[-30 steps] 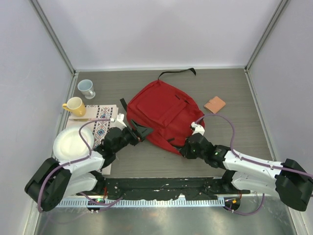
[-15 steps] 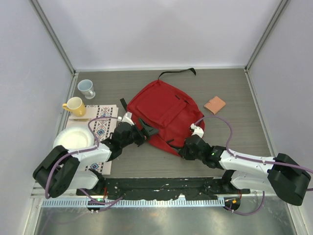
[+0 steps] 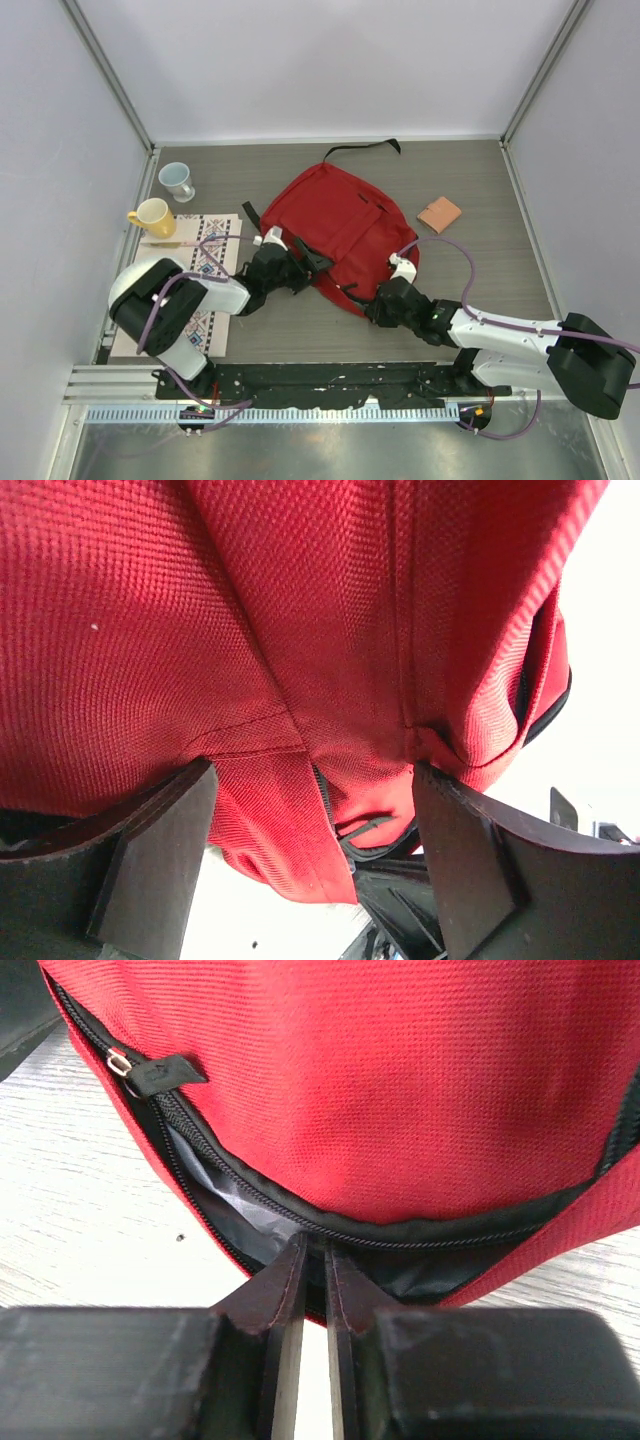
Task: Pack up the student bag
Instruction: Zip the student bag at the center of the board.
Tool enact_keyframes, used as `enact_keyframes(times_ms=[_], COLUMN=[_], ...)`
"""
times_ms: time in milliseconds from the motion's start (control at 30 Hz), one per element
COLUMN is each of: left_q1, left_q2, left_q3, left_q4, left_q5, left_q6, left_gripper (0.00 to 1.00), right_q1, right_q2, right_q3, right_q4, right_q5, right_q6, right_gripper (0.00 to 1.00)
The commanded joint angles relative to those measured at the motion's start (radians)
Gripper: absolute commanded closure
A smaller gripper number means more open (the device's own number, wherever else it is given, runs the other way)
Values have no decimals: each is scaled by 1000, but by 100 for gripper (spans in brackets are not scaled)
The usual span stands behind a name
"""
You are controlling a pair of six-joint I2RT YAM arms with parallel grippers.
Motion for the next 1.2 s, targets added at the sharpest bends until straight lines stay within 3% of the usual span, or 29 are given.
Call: enact_keyframes(times_ms=[0, 233, 400, 567, 733, 833, 1033, 1167], left_q1=[-10, -11, -10, -11, -11, -11, -10, -11], left_q2=[143, 254, 277, 274, 229, 193, 154, 145], left_q3=[2, -15, -18, -15, -36, -32, -12, -3], left_q4=[67, 177, 199, 217, 243, 223, 187, 174], left_q5=[-21, -3, -4, -3, 0, -1, 3, 9], left_q6=[9, -14, -15, -15, -11, 6, 21, 26], left_gripper=[19, 54, 66, 94, 97, 98, 98, 98], right_q1=[20, 38, 43, 44, 44, 43, 43, 43], right_q2=[-11, -1, -12, -23, -111, -159, -54, 70], right_q3=[-15, -18, -13, -4, 99, 160, 245, 304], right_q4=[18, 22, 19, 1, -100, -125, -75, -97], right_q5=[14, 25, 35, 55, 118, 152, 97, 77], right_q6=[-2, -1, -4, -2, -11, 2, -33, -47], right_gripper=[82, 82, 82, 78, 47, 39, 38, 47])
